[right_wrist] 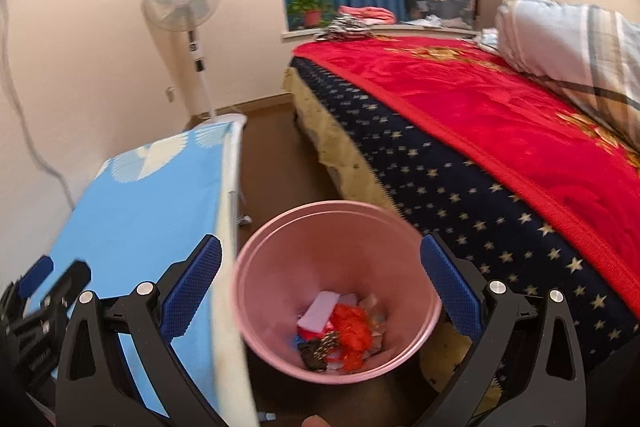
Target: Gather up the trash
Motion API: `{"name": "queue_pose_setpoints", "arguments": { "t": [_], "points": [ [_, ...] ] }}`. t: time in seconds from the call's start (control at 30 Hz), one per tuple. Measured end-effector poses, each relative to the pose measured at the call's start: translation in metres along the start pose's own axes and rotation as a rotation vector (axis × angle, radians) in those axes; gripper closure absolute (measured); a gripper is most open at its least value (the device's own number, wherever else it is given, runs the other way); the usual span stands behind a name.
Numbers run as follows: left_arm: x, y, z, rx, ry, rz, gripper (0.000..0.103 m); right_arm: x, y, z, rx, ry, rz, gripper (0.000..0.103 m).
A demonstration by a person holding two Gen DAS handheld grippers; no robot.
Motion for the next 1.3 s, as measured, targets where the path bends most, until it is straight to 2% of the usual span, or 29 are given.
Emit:
{"name": "queue_pose_setpoints", "arguments": {
  "t": [0.13,0.3,0.47,0.57,0.9,1.3],
  "points": [
    [-0.016,-0.005,0.013,0.001,0.025,0.05,0.008,-0.02,-0.013,0.006,0.007,0.017,0.039,0.005],
    [-0.034,-0.012,0.036,0.0,0.099,0.081,0.008,-0.031,-0.025,0.012,0.007,0.021,0.061,0.005],
    [-0.041,-0.019,0.07,0.008,0.146,0.078,0.008,-0.045,-0.037,0.028,-0.003,0.055,0.105,0.005],
    [-0.044,-0.023,0.081,0.006,0.159,0.077,0.008,-0.052,-0.039,0.044,0.02,0.071,0.124,0.005],
    [-0.057,-0.037,0.076,-0.003,0.201,0.075,0.008,-0.066,-0.043,0.045,0.043,0.062,0.159,0.005],
    [-0.057,-0.044,0.072,-0.017,0.206,0.072,0.008,-0.068,-0.044,0.045,0.051,0.056,0.167,0.005]
  ]
}}
Point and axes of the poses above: each gripper's, at about its wrist camera, not at the fingertips, and z roughly against the way its jaws point, x to its right, y to its top, the point moved 9 cm from there along -z, roughly the way its jaws point, and after that the axes turned 2 degrees about -x, right-handed, at the moved point
